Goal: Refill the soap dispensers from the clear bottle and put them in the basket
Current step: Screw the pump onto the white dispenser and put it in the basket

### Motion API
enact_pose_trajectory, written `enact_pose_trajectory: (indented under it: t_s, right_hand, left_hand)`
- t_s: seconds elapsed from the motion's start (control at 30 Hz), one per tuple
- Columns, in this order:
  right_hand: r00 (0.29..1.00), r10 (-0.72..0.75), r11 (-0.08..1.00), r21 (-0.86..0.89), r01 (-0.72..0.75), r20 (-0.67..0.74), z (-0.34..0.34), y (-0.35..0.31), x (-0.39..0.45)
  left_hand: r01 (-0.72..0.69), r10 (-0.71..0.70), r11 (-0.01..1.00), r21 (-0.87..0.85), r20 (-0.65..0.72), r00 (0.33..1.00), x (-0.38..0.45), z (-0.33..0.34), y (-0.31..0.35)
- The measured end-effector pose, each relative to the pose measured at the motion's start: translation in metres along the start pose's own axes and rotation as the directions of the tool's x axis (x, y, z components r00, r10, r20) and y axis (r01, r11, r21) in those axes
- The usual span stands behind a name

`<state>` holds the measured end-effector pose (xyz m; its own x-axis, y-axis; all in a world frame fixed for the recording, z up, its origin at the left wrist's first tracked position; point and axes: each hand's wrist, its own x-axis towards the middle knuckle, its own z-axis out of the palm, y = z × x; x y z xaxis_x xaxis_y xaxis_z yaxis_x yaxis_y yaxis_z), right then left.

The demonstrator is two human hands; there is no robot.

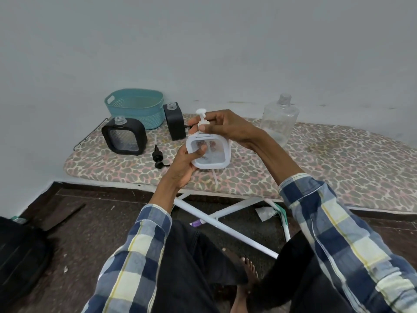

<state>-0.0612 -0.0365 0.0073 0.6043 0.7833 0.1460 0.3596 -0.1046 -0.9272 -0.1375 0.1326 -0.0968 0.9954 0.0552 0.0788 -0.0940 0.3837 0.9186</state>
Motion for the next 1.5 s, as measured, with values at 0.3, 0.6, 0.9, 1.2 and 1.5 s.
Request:
enact_pose_trajectory:
  t_s: [0.3, 0.6, 0.9, 1.2, 1.5]
  right_hand:
    - [0.944, 0.044, 0.999, 0.030, -0.036, -0.326, 0.022, 0.005, -0.002]
    - [0.989, 0.119, 0.991, 0.071, -0.113, -0.084, -0.001, -0.005, -0.009]
    - [0.982, 0.182, 0.971, 0.148, -0.187, 0.045, -0.021, 0.004, 0.000]
    - [0.973, 0.228, 0.959, 0.182, -0.220, -0.026, -0.018, 0.000, -0.007]
    - [0.937, 0.016, 0.996, -0.074, -0.044, -0.348, 0.002, 0.026, -0.010]
  left_hand:
    - [-0.028, 0.042, 0.991, 0.128, -0.104, 0.994, 0.002, 0.003, -0.006]
    - [-0.027, 0.030, 0.994, 0.109, -0.032, 0.999, 0.000, 0.002, -0.003]
    - [0.016, -0.016, 1.000, 0.017, 0.040, 0.999, -0.007, 0.004, 0.003]
    - [-0.034, 0.047, 0.988, 0.149, -0.083, 0.995, -0.004, 0.006, -0.003]
    - [-0.116, 0.193, 0.954, 0.276, -0.273, 0.942, 0.005, 0.028, 0.016]
